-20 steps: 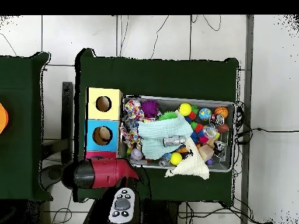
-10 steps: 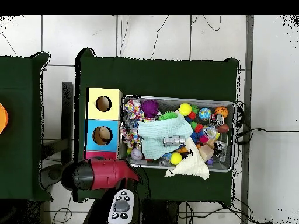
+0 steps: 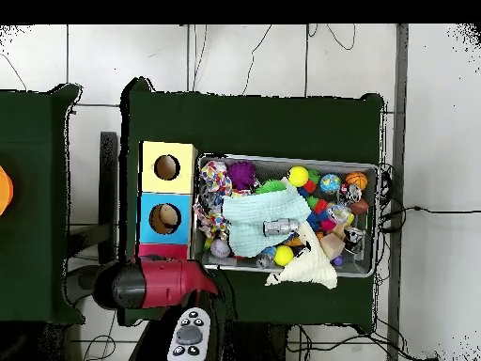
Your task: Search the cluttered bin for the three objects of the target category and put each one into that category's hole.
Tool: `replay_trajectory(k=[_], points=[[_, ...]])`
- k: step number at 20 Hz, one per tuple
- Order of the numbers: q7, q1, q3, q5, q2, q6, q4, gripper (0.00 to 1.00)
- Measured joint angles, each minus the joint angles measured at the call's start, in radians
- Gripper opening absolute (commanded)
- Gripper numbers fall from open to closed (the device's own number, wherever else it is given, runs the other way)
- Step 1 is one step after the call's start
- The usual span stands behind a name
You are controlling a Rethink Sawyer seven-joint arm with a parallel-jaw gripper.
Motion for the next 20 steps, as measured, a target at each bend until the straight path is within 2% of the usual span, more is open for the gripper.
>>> replay_trajectory(k=[20], points=[[0.000,-0.005,0.000,0.001,-0.020,0.000,0.013,1.00]])
